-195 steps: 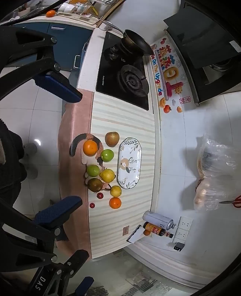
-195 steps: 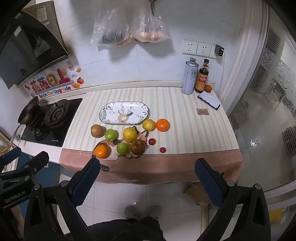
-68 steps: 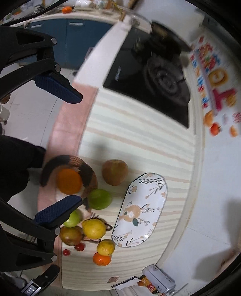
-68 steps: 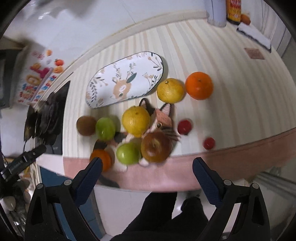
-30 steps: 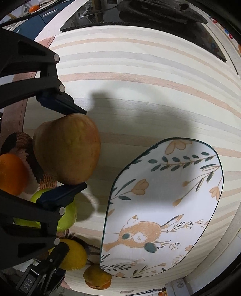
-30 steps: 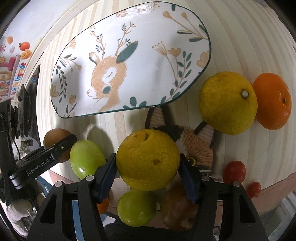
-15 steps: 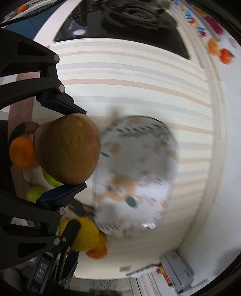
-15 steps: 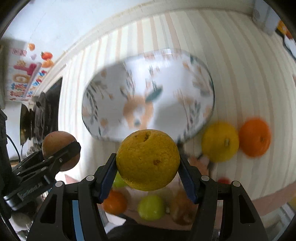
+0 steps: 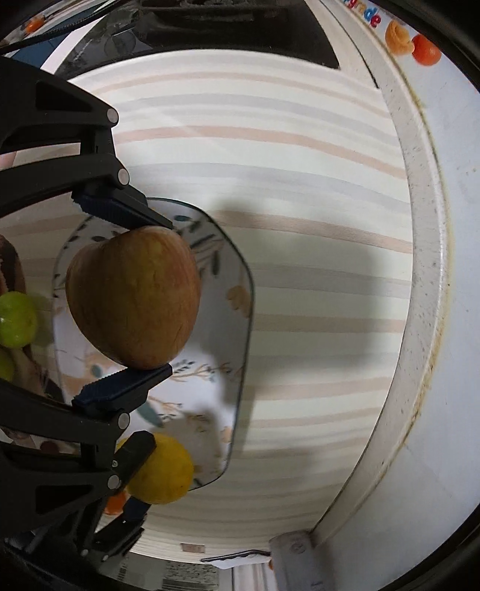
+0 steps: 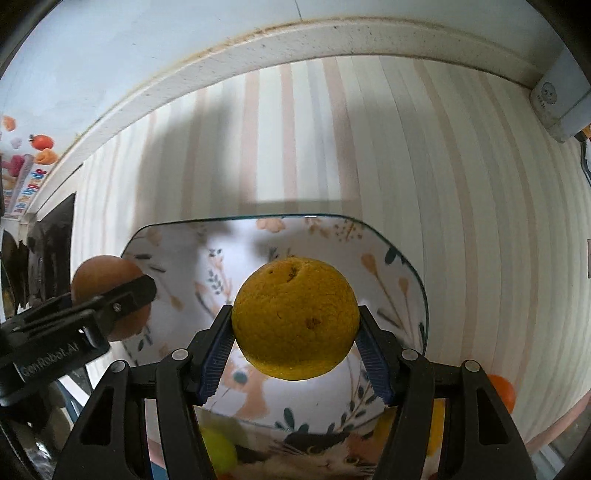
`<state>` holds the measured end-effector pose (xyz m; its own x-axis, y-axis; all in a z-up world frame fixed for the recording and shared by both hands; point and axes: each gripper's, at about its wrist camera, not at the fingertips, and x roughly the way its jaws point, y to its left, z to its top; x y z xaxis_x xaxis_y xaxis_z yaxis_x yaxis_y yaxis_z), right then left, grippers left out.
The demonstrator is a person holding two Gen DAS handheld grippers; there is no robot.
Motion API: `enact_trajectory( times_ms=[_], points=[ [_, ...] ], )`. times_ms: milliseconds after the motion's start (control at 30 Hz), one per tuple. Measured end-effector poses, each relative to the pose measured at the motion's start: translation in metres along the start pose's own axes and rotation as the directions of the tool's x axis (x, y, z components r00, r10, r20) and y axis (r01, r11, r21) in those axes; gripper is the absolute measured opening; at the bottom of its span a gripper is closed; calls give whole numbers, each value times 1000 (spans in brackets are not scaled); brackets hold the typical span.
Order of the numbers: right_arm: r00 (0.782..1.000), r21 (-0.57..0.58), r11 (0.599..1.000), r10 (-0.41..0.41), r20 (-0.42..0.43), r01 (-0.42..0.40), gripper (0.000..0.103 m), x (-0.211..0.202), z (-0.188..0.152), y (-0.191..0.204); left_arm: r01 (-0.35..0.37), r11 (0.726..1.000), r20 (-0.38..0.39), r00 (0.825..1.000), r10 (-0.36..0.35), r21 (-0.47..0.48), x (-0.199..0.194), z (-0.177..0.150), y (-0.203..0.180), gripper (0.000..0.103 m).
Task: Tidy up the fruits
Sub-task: 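Carry the kiwi and lemon onto the deer plate and release both, then grasp the orange with the left tool while the right tool grasps the red apple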
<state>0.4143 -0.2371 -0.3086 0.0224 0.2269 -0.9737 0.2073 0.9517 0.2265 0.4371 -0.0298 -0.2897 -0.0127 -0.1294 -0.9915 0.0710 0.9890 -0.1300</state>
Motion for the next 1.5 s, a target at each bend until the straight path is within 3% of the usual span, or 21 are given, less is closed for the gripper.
enact_trajectory(
  times_ms=[400, 467, 500, 567, 667, 1067, 1300, 1500],
  points=[
    [997, 20, 998, 66, -41, -66, 68, 9, 6, -21, -7, 1000, -73, 997, 7, 1, 23, 2, -6, 68],
    [997, 23, 997, 69, -33, -68, 75, 1, 4, -28, -7, 1000, -60, 998, 7, 2, 21, 1, -7, 69],
    [997, 26, 997, 71, -33, -70, 82, 0, 6, -27, -5, 1000, -51, 999, 5, 3, 19, 0, -7, 76],
    [997, 33, 997, 73, -34, -72, 87, -7, 3, -30, -8, 1000, -39, 999, 9, 8, 13, -4, -10, 87],
    [998, 30, 998, 49, -34, -48, 92, -14, -3, -32, -26, 1000, -13, 1000, 26, 14, 1, -8, -12, 88],
    [1000, -46, 999, -24, 0, 24, 92, -65, -62, -23, -84, 996, 73, 994, 84, 1, -56, -71, -1, 88],
    [1000, -82, 996, -21, 23, 23, 92, -82, -104, -5, -144, 990, 132, 981, 142, 7, -76, -100, -6, 88],
    [999, -97, 995, -15, 51, 20, 92, -100, -132, -2, -154, 987, 168, 975, 146, 36, -96, -132, -14, 88]
  ],
)
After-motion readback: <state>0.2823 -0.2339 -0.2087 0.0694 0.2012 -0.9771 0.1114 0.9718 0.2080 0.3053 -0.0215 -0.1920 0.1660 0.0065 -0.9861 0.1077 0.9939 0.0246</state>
